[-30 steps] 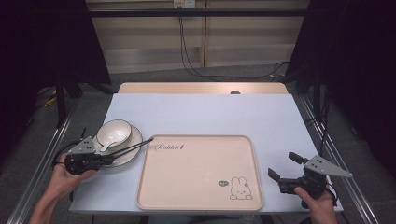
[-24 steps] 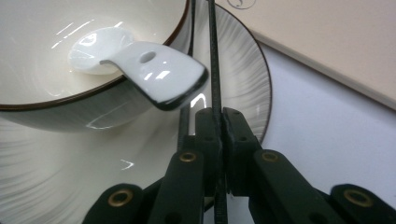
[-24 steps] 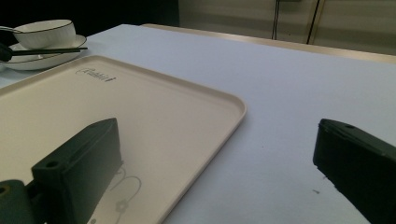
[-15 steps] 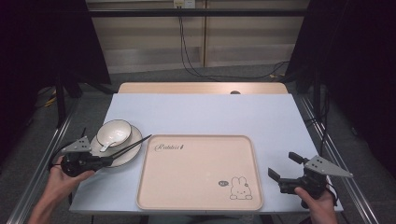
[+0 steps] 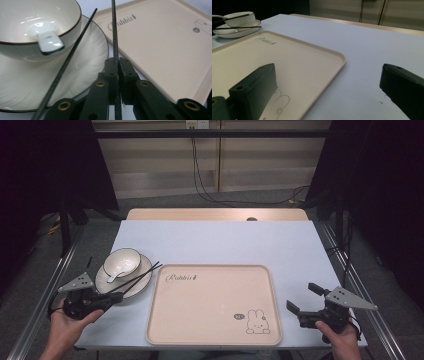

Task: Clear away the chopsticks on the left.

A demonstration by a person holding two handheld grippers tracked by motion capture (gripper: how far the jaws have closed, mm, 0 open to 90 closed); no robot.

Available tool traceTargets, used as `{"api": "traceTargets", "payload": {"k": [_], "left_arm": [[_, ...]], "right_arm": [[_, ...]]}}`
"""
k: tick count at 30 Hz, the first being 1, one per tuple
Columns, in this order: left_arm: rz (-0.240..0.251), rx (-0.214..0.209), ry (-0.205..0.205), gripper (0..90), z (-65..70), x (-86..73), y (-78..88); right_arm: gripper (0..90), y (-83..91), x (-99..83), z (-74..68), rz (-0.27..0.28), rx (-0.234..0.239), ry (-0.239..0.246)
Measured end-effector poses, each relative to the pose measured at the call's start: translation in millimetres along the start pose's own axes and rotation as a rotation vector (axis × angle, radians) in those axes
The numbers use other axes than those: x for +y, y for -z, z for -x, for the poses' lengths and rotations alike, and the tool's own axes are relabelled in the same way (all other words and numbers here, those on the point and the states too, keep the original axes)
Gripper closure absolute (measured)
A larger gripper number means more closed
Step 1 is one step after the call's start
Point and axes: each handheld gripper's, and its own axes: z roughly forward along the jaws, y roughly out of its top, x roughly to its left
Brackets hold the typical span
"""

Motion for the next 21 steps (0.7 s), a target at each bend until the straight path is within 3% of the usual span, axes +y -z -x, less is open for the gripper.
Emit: {"api": "traceTargets", "payload": {"k": [6, 10, 15, 21], "left_arm": [[0.001, -0.01, 0.035, 85.8, 20.1, 1.6, -6.6], [0.004, 0.007, 0.073, 85.9, 30.8, 4.2, -11.2], [-0.009, 0.023, 0.086, 86.0, 45.3, 6.9, -17.9], [0.0, 0.055, 0.157, 86.0, 56.5, 11.0, -26.4]], "right_arm": [[0.5, -0.3, 0.3, -0.6, -0.002, 0.005, 0.002], [0.5, -0.4, 0.4, -0.3, -0.002, 0.007, 0.002], [0.5, -0.7, 0.7, -0.5, 0.003, 0.011, 0.004], [0.5, -1.0, 0.8, -1.0, 0.003, 0.013, 0.003]]}}
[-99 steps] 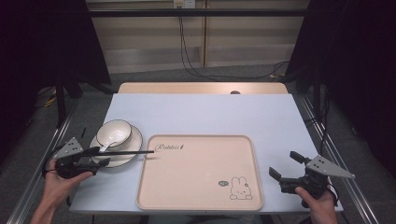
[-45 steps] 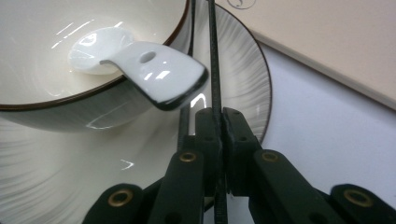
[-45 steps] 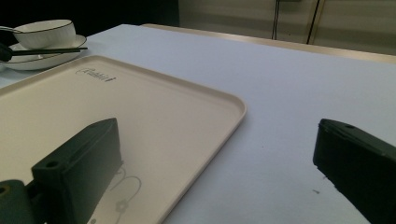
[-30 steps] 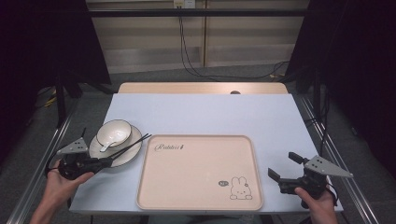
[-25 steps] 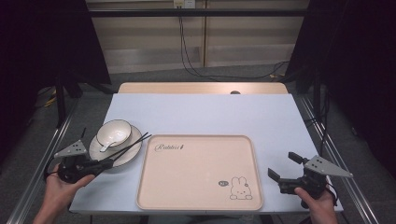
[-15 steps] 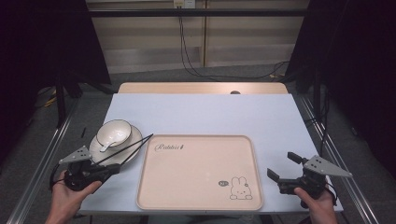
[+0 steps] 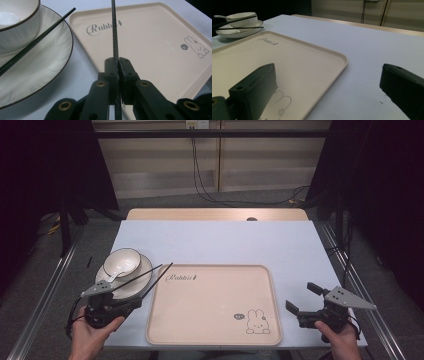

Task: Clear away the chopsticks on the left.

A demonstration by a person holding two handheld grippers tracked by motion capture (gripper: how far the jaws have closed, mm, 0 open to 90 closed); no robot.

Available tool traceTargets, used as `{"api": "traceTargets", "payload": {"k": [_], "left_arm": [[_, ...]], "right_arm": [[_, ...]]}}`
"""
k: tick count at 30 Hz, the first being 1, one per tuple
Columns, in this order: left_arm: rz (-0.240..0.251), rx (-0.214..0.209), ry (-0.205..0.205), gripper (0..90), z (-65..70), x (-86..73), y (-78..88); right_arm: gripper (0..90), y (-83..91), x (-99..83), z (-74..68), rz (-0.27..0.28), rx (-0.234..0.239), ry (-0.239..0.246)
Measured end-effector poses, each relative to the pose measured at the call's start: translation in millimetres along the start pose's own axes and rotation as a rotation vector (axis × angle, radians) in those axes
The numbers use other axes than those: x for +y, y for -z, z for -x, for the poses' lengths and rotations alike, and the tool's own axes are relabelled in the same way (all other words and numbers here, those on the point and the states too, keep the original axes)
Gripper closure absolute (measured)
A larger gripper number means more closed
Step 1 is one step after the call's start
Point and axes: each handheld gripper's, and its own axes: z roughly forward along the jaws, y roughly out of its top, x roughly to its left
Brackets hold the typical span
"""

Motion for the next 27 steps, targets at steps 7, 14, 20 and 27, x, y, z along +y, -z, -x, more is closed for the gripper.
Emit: {"api": "traceTargets", "payload": {"k": [7, 14, 20, 27], "left_arm": [[-0.014, 0.02, 0.055, 86.0, 19.2, 2.5, -15.2], [-0.046, 0.079, 0.115, 85.9, 23.0, 4.4, -31.8], [-0.044, 0.138, 0.162, 86.0, 26.4, 3.6, -45.6], [-0.081, 0.175, 0.174, 85.7, 29.2, -2.0, -58.1]], "right_arm": [[0.6, -0.4, 0.0, 0.4, -0.005, -0.002, 0.005], [0.5, -1.2, -0.1, 0.9, -0.008, -0.002, 0.013], [0.5, -2.6, 0.2, -0.1, -0.013, -0.001, 0.01], [0.6, -2.2, 0.2, -0.3, -0.012, 0.002, 0.014]]}}
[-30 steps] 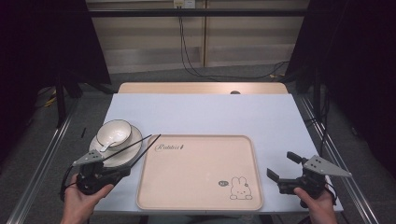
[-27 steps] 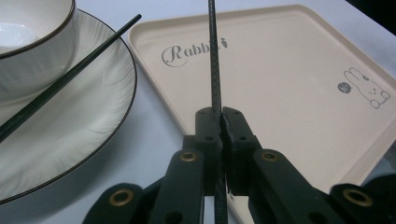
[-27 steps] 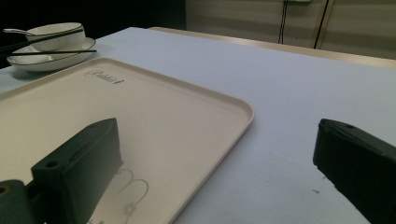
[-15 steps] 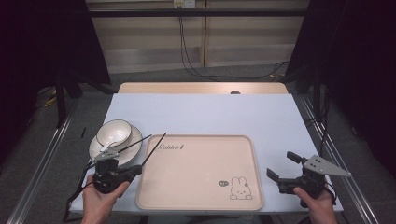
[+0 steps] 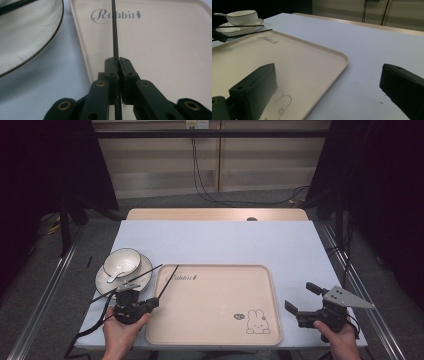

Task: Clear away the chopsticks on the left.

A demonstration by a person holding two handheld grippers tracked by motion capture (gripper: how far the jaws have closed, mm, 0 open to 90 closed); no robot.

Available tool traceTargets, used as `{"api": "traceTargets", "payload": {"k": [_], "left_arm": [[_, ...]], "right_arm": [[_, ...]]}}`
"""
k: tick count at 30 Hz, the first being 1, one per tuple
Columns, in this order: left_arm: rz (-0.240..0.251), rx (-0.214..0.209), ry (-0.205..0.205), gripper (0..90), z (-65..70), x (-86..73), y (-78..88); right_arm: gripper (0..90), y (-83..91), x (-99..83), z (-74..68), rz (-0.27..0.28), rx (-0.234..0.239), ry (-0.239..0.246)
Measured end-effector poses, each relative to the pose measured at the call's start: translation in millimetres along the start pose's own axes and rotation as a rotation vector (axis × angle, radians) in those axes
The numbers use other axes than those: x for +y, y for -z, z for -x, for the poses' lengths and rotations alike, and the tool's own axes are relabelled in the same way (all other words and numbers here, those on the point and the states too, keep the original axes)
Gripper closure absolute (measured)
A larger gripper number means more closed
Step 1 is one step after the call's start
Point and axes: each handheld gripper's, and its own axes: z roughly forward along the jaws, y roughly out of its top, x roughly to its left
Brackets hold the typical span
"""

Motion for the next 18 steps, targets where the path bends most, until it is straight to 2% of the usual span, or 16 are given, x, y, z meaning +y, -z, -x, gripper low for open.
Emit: {"api": "traceTargets", "payload": {"k": [4, 6, 8, 9, 10, 14, 18], "left_arm": [[-0.02, 0.014, 0.02, 85.8, -0.3, 1.7, -8.4], [-0.042, 0.025, 0.005, 85.8, -1.0, 2.5, -12.9], [-0.051, 0.037, 0.025, 85.8, -0.9, 2.9, -17.8], [-0.067, 0.025, 0.029, 85.7, -0.8, 2.8, -18.7], [-0.07, 0.035, 0.018, 85.7, -1.1, 2.5, -18.9], [-0.067, 0.033, 0.02, 85.5, -1.4, 2.4, -19.1], [-0.064, 0.018, 0.018, 81.8, -1.5, 2.5, -19.3]], "right_arm": [[0.6, 0.1, 0.0, -0.1, 0.0, 0.001, 0.004], [0.7, 0.0, 0.0, 0.2, 0.001, 0.001, 0.005], [0.6, 0.0, -0.2, 0.2, -0.001, 0.003, 0.001], [0.6, 0.1, -0.2, 0.2, -0.001, 0.005, 0.001], [0.6, 0.3, -0.2, -0.1, 0.001, 0.002, 0.002], [0.6, 0.1, -0.2, 0.1, -0.001, 0.007, 0.002], [0.6, 0.2, -0.1, -0.7, -0.001, 0.009, 0.004]]}}
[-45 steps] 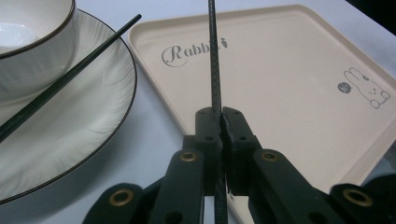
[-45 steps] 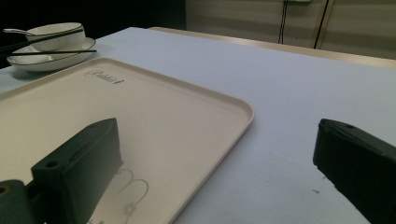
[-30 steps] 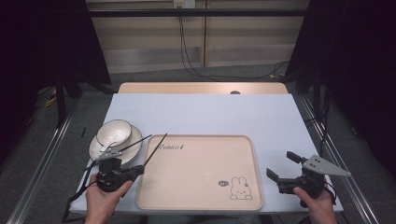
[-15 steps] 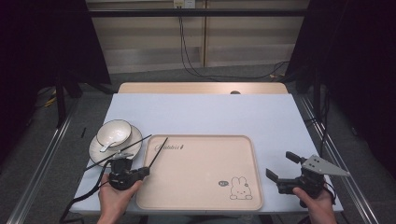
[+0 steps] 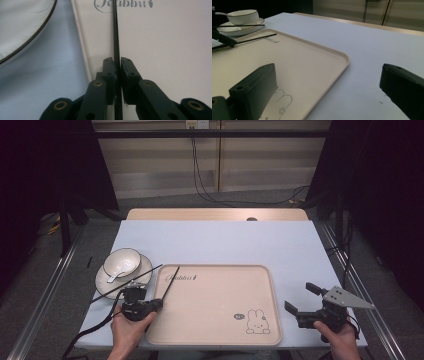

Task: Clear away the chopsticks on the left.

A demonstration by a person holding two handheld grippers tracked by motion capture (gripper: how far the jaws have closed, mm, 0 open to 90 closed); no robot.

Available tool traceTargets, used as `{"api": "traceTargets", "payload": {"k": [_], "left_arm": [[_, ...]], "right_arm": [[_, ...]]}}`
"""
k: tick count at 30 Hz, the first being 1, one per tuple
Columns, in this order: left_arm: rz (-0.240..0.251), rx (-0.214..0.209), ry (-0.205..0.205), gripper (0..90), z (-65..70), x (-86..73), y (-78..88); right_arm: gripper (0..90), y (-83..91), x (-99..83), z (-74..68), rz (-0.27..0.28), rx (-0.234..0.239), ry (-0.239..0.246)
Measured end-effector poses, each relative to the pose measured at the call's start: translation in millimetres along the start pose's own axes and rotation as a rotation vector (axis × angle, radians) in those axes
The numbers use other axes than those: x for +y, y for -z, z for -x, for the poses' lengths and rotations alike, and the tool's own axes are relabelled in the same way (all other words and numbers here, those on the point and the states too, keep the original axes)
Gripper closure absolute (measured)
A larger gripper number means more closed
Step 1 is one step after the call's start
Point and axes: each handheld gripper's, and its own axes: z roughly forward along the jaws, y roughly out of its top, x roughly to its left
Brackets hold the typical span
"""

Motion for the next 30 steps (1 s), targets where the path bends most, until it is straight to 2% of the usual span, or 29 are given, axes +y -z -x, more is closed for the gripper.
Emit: {"api": "traceTargets", "payload": {"k": [4, 7, 9, 13, 14, 18, 22, 26, 29, 30], "left_arm": [[-0.001, -0.019, -0.012, 80.8, -0.9, 0.0, 0.2], [0.0, -0.03, -0.003, 78.0, -0.1, 0.2, -0.4], [-0.009, -0.032, 0.008, 84.6, 0.6, -0.7, -0.3], [-0.014, -0.055, 0.016, 84.6, 1.7, -1.4, -1.3], [-0.004, -0.051, 0.023, 83.4, 1.7, -1.1, -1.6], [-0.01, -0.075, 0.022, 78.3, 1.8, -0.9, -1.3], [0.004, -0.092, -0.01, 74.1, 1.0, 0.1, 1.7], [0.056, -0.12, -0.061, 68.5, -1.0, 1.3, 10.8], [0.101, -0.117, -0.099, 57.8, -2.5, 1.0, 19.4], [0.114, -0.103, -0.131, 53.8, -3.0, 0.8, 23.1]], "right_arm": [[0.6, -0.1, 0.0, 0.8, 0.0, -0.006, 0.001], [0.6, -0.2, -0.1, 0.6, 0.0, -0.001, 0.0], [0.6, -0.3, -0.1, 0.8, 0.0, -0.001, -0.002], [0.6, -0.1, -0.1, 1.0, 0.0, -0.001, -0.002], [0.6, -0.3, -0.1, 0.8, -0.001, -0.001, -0.002], [0.6, -0.4, -0.2, 1.0, 0.0, -0.001, -0.003], [0.6, -0.6, 0.0, 0.8, 0.0, 0.001, -0.002], [0.6, -0.6, -0.1, 1.1, 0.001, -0.001, -0.004], [0.6, 0.0, 0.2, 1.0, 0.005, 0.003, -0.008], [0.6, 0.2, 0.4, 0.9, 0.009, 0.003, -0.005]]}}
